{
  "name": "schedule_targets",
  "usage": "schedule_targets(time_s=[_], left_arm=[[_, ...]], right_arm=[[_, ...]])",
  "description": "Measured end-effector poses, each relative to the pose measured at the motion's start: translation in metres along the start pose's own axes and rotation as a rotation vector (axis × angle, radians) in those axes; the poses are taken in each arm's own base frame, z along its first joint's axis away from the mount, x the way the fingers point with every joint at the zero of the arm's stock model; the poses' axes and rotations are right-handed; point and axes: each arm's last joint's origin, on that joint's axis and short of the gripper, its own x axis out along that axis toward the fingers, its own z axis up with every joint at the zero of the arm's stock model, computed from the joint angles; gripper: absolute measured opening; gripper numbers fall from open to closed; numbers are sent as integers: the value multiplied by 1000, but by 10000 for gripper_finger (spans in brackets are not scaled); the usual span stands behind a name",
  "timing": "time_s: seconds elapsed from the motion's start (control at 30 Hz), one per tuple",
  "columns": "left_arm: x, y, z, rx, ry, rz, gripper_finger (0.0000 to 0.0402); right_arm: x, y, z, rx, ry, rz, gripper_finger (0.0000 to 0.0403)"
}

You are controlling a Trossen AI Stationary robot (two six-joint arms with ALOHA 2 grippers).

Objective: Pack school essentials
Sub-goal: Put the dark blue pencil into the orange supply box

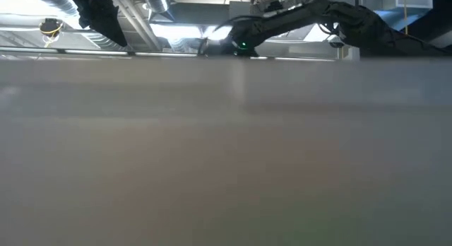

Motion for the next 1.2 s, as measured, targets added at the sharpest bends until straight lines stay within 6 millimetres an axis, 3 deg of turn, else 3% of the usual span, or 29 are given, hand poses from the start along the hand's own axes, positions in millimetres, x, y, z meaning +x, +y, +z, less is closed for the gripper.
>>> schedule_targets(time_s=[0.23, 0.33, 0.77, 1.2], left_arm=[[0, 0, 0, 0, 0, -1, 0], [0, 0, 0, -1, 0, 0, 0], [0, 0, 0, -4, 0, 0, 0], [0, 0, 0, -7, 2, -7, 0]], right_arm=[[10, -27, -5, 125, 78, 37, 142], [19, -27, -10, 199, 126, 71, 142], [52, -30, -24, 202, 184, 56, 142], [57, -28, -27, 205, 199, 131, 142]])
